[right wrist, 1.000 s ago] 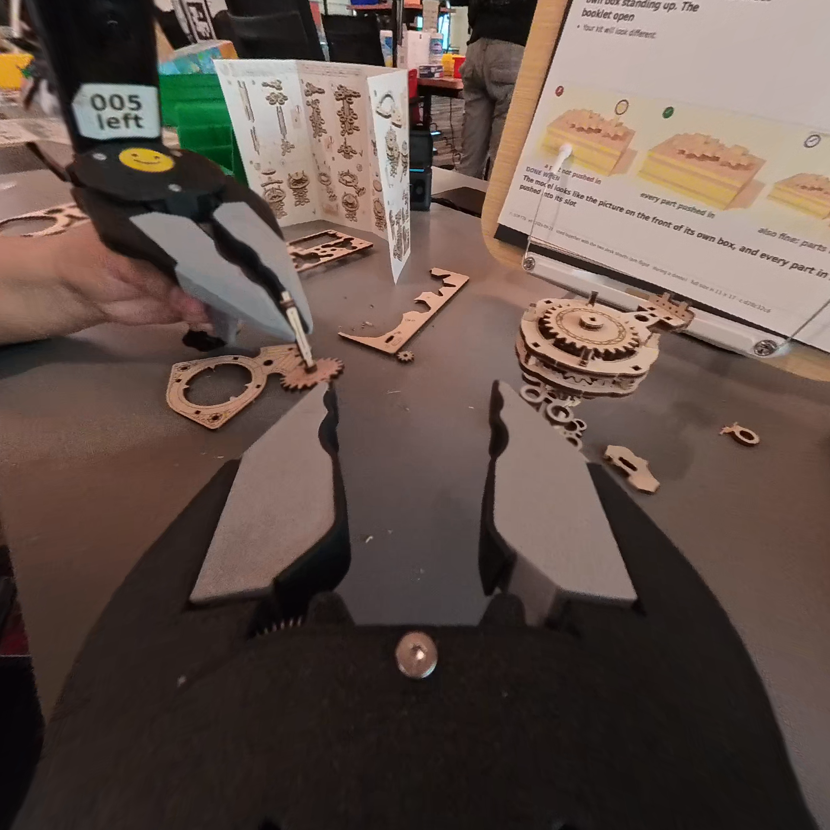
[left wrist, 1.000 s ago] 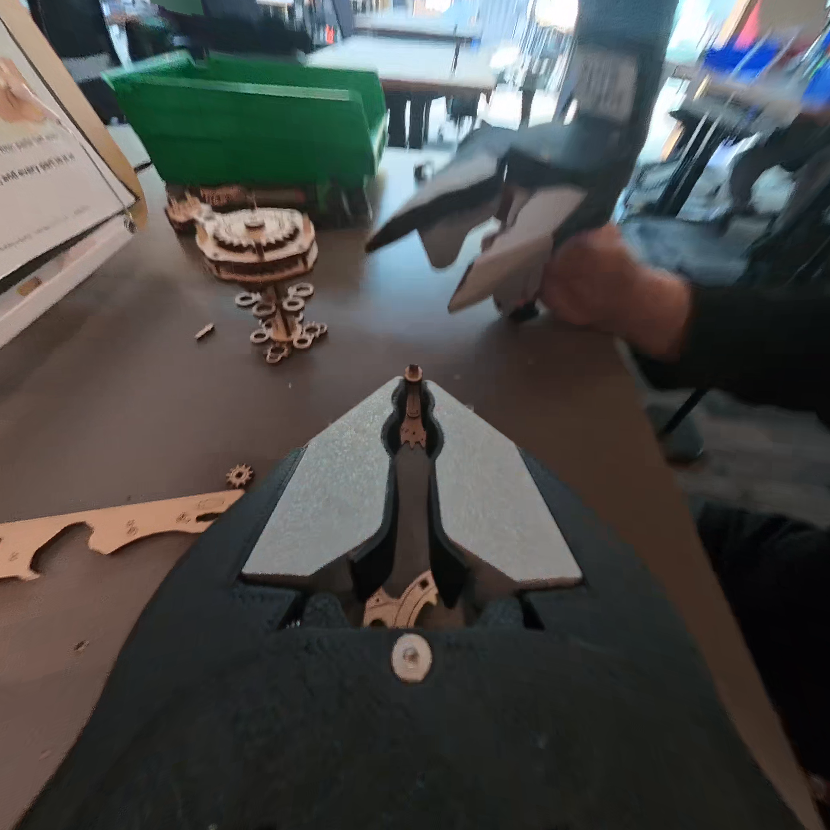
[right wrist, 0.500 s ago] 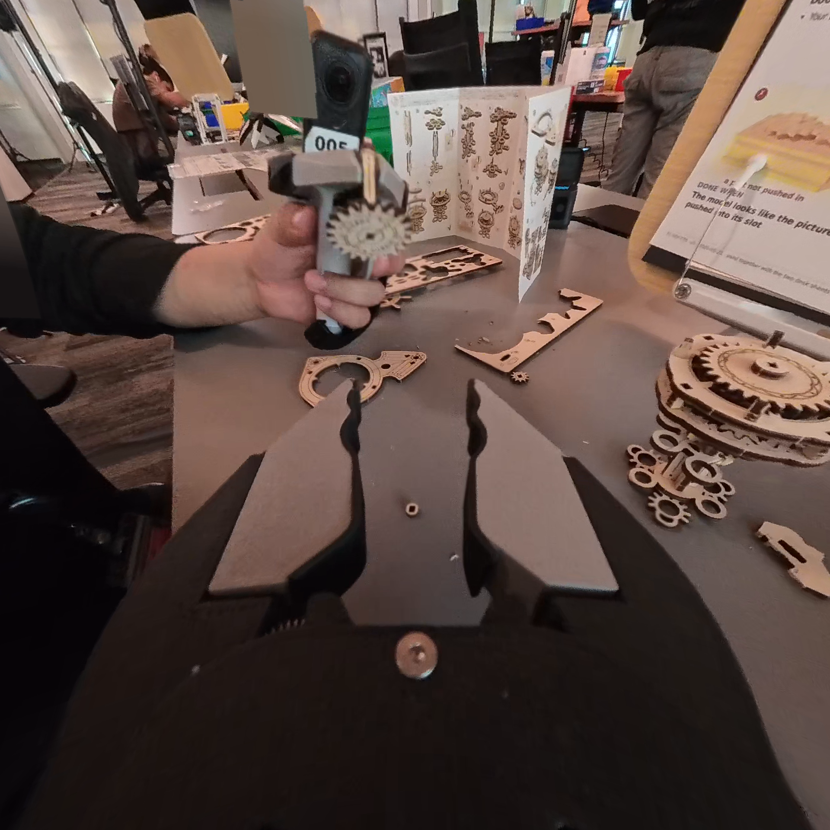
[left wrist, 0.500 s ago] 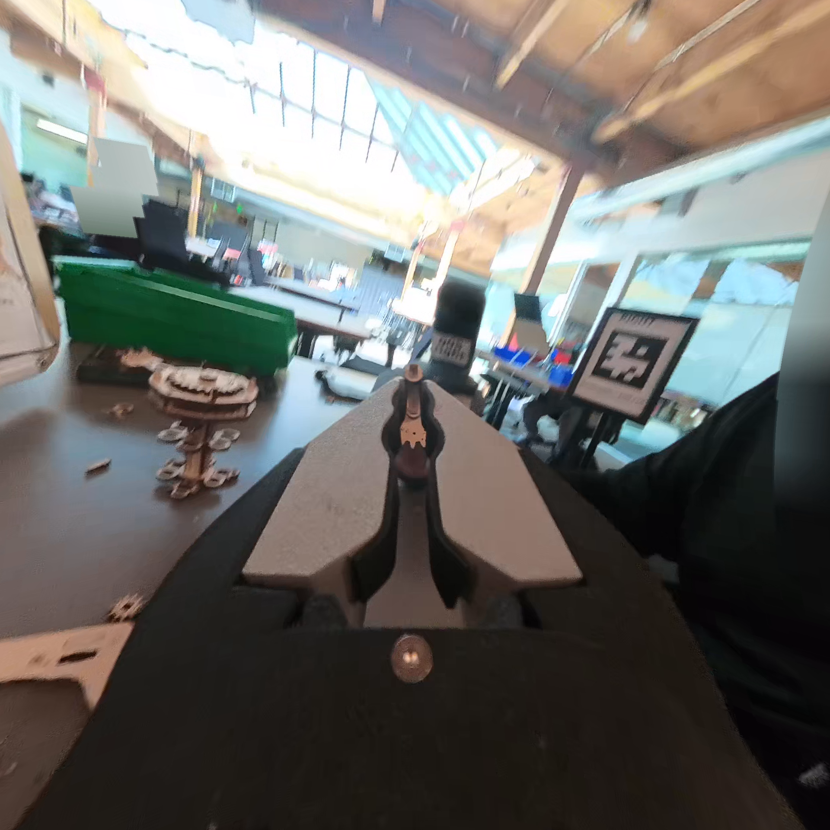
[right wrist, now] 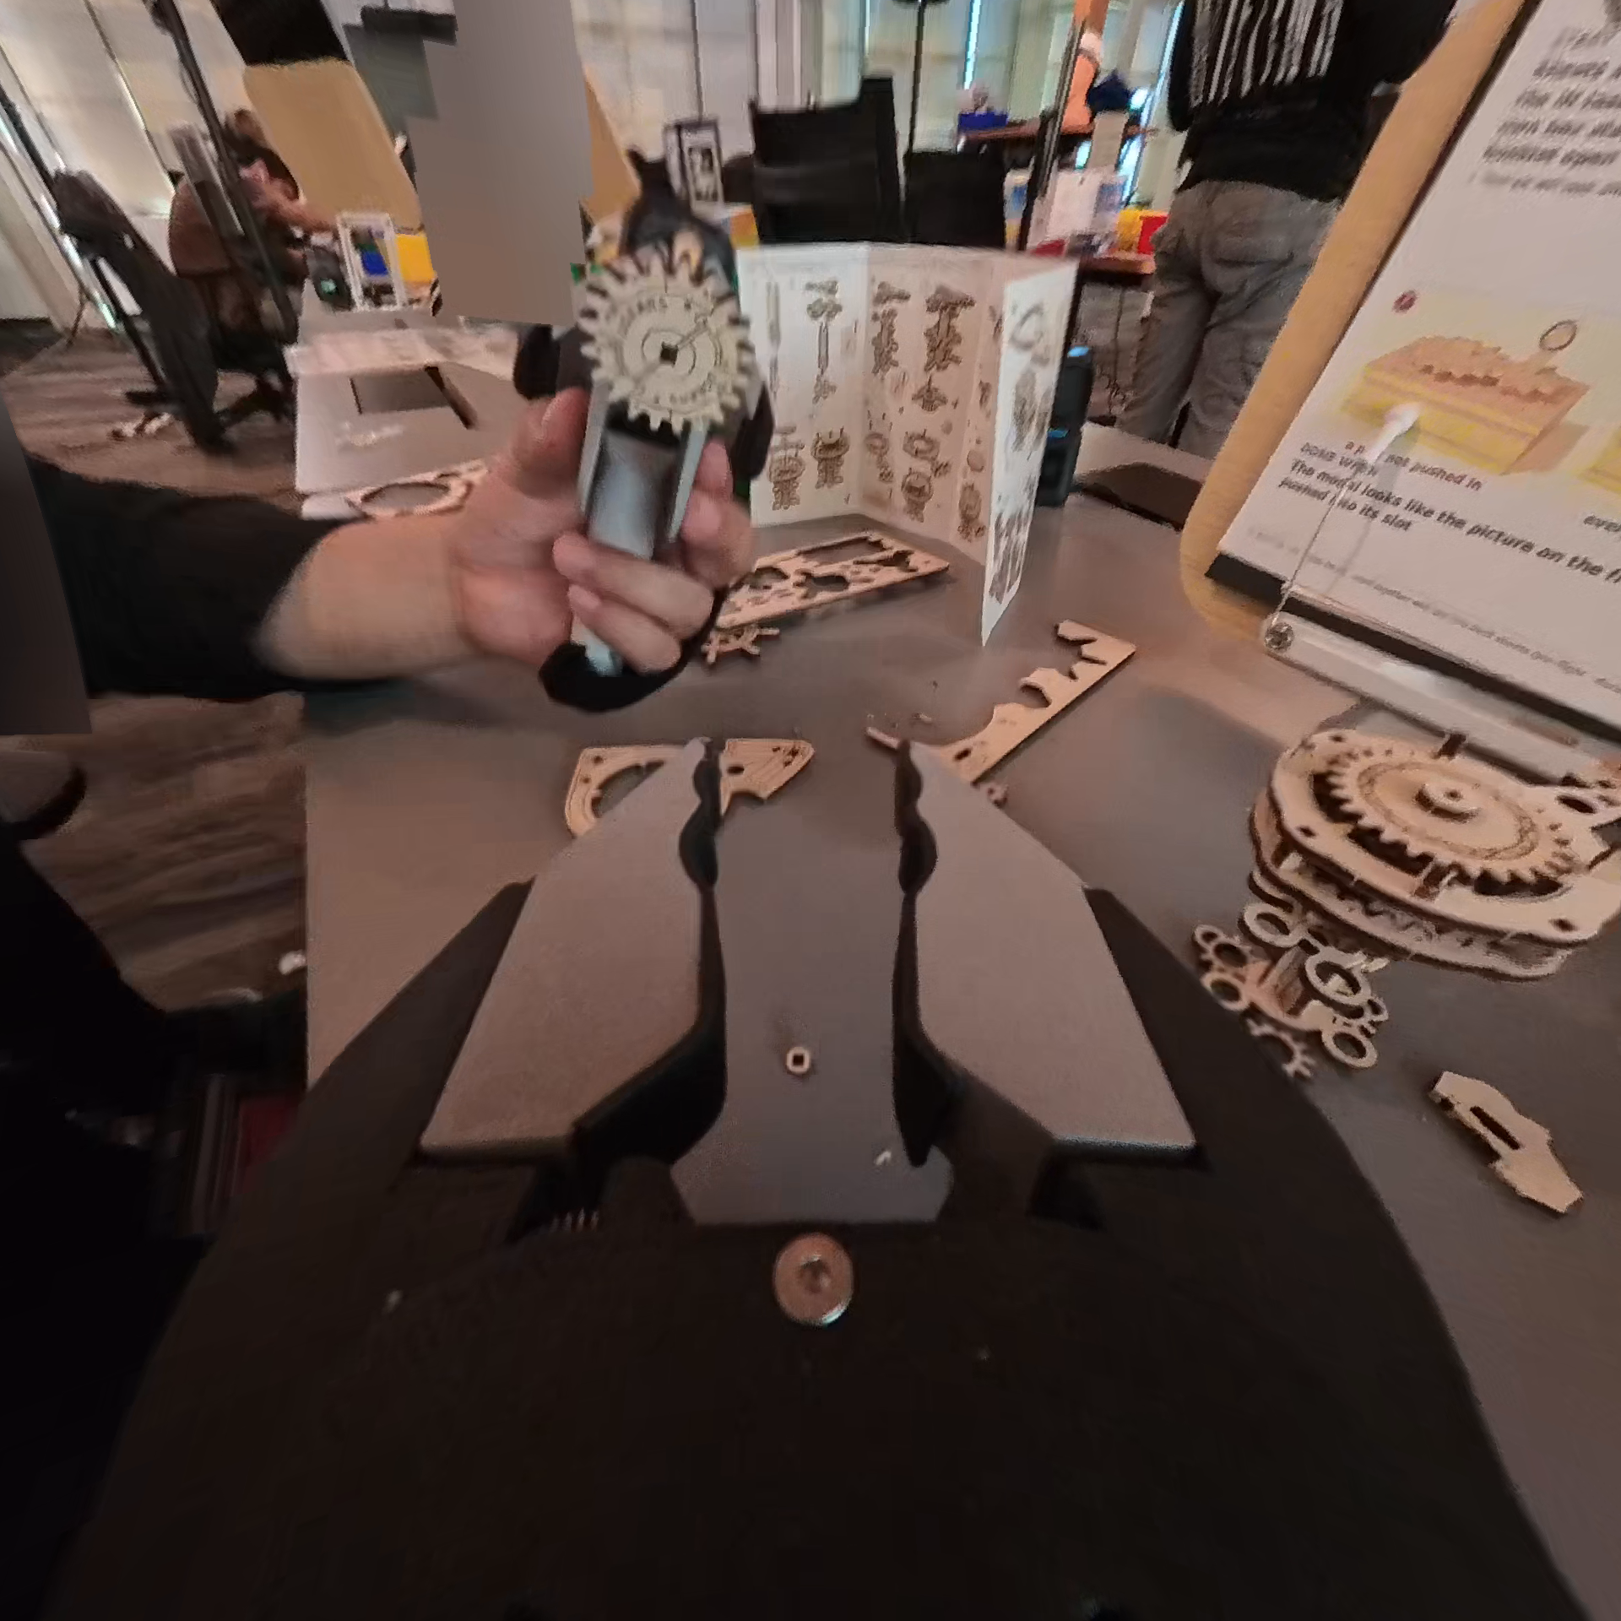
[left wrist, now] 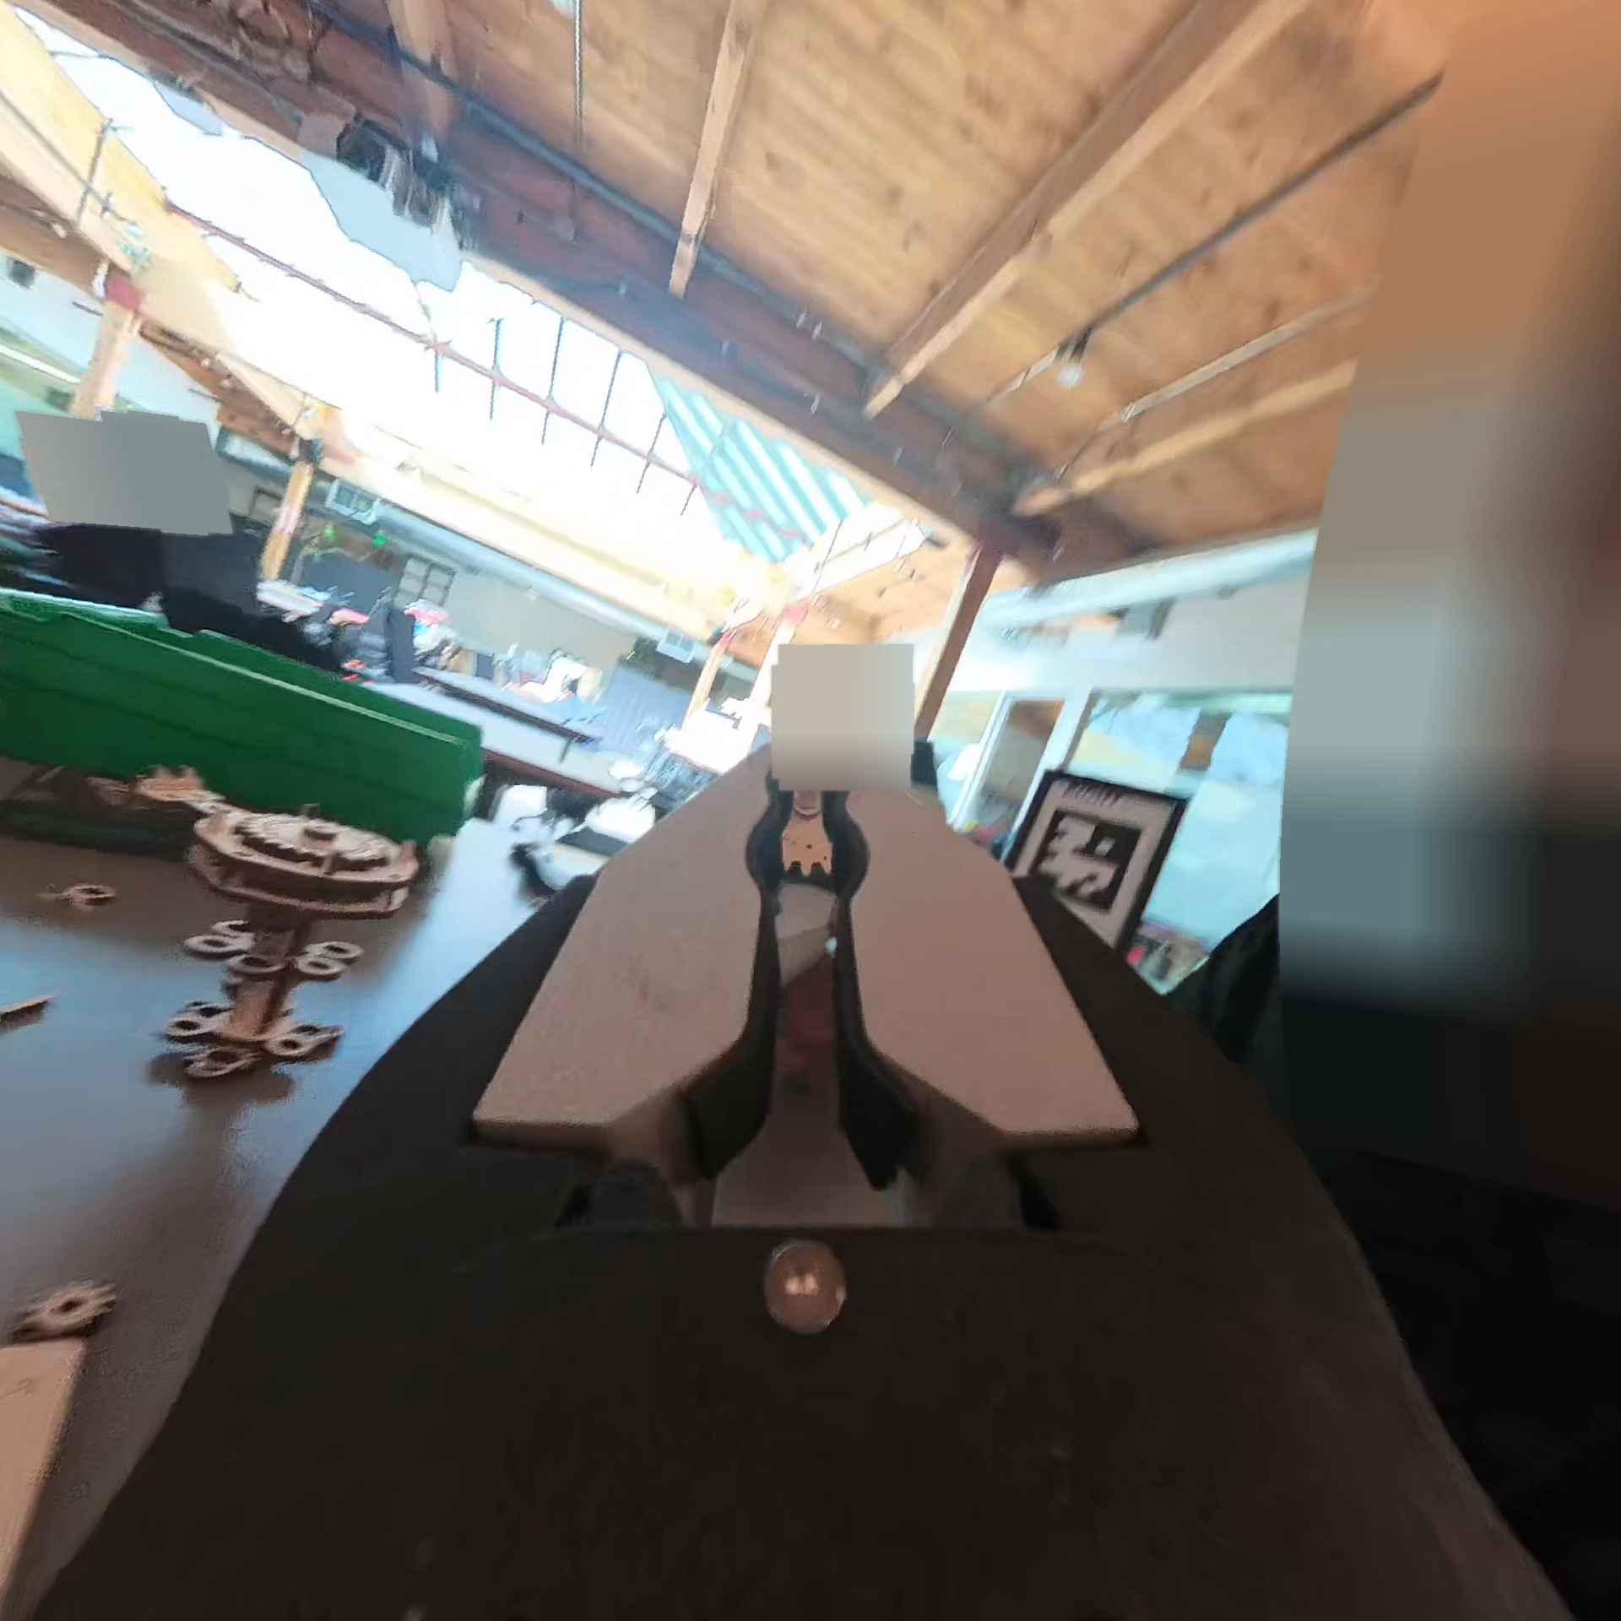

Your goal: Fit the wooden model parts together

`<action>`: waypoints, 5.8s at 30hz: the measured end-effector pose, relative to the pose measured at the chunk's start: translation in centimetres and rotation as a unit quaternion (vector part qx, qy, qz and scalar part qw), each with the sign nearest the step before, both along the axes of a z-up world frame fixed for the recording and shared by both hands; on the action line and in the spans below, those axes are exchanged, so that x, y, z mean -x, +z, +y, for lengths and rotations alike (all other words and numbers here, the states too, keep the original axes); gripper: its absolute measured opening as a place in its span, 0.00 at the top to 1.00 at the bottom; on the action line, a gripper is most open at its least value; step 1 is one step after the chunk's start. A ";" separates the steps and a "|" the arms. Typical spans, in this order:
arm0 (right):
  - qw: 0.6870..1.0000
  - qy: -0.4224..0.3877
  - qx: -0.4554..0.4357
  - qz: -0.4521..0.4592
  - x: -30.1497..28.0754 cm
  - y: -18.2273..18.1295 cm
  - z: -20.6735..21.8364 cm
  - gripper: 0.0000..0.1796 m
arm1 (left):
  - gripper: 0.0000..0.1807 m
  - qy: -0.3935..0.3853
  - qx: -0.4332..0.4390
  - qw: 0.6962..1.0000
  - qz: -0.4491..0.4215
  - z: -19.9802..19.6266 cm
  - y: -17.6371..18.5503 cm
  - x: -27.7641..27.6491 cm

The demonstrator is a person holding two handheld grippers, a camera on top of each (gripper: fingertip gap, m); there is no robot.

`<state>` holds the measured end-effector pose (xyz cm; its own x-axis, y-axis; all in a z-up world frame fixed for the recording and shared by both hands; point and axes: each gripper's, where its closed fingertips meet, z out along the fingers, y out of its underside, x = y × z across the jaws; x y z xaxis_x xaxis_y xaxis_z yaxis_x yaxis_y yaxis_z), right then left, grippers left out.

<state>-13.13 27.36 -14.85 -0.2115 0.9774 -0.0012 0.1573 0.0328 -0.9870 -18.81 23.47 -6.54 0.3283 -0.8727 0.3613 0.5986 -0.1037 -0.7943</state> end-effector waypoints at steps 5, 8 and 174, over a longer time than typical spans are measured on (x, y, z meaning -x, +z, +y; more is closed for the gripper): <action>0.997 -0.003 0.026 0.070 1.5 5.0 -1.0 0.88 | 0.99 -0.028 0.039 0.995 -0.087 0.6 -0.3 1.2; 0.996 0.004 0.014 0.083 2.5 6.3 -2.0 1.00 | 0.99 -0.035 0.047 0.992 -0.111 0.8 -0.3 1.6; 0.954 0.081 -0.265 -0.115 -3.4 -0.9 -5.9 0.75 | 0.98 -0.281 0.200 0.927 0.149 -2.9 -8.1 -11.0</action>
<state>-9.70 21.44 -15.71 -0.4130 0.8082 0.4198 0.3191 0.5601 -0.7645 -7.78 20.61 -14.60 -0.0009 -0.7520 0.6592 0.1199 -0.6545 -0.7465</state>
